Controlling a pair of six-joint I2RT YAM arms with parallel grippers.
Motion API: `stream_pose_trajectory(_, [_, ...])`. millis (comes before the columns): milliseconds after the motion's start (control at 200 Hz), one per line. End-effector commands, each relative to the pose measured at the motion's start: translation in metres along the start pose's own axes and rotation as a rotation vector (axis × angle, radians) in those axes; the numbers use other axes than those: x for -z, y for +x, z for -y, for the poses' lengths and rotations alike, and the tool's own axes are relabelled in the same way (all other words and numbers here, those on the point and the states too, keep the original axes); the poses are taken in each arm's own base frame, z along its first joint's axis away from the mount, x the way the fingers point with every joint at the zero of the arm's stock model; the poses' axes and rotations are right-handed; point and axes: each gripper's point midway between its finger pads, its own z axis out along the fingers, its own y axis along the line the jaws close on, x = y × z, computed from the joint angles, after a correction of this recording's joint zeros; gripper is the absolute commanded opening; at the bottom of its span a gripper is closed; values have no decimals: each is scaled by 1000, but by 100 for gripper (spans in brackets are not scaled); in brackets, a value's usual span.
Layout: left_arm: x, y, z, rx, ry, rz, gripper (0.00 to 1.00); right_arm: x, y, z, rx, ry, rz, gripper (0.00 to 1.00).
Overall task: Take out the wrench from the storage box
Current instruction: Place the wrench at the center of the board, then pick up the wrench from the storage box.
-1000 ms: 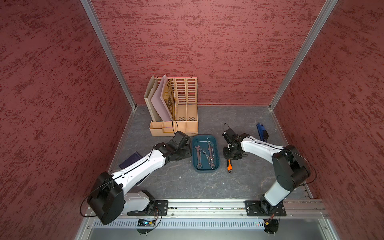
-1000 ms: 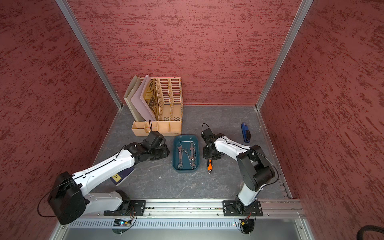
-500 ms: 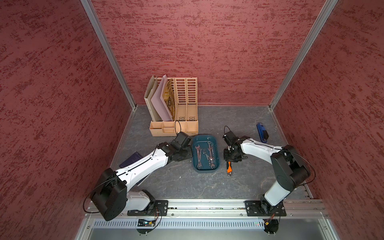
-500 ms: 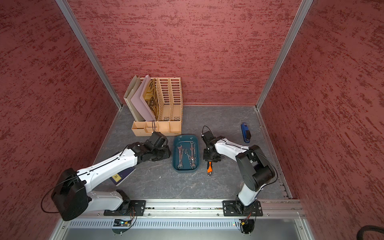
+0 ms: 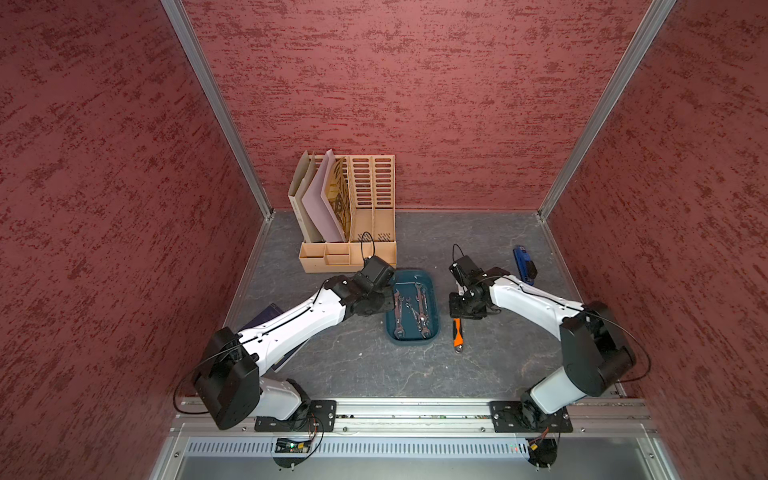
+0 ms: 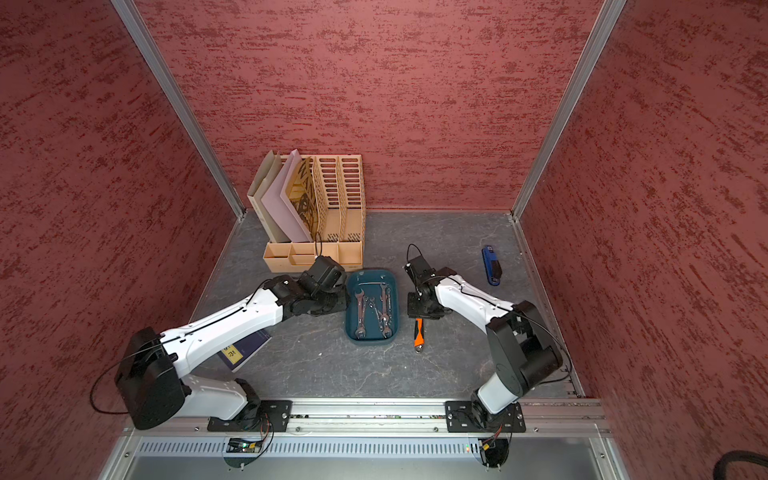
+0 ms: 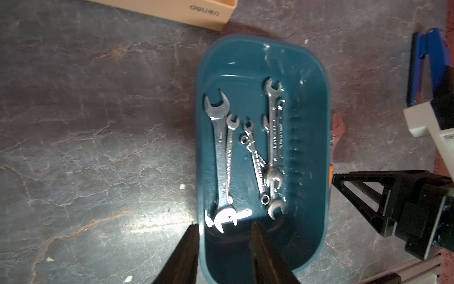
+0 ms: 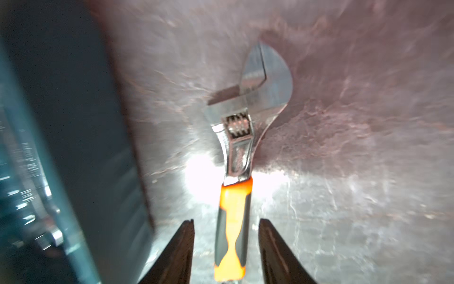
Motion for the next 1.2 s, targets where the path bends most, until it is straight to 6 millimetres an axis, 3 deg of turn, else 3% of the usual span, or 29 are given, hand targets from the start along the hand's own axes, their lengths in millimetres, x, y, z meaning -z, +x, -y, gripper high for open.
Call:
stream_pose_trajectory(0, [8,-4,9,-59,-54,9,39,26,-5,-3,19,-23,41,48])
stream_pose_trajectory(255, [-5,-9,53,-134,-76,-23,40,45,-6,-6,11,-64,102,48])
stream_pose_trajectory(591, [-70,1,78,-126,-116,-140,40,38,1,-4,-8,-77,95,48])
stream_pose_trajectory(872, [-120,10,81,-105,-146,-197,39,35,5,-1,-13,-72,87,49])
stream_pose_trajectory(1197, [-144,12,72,-98,-200,-209,33,31,7,1,-13,-65,79,49])
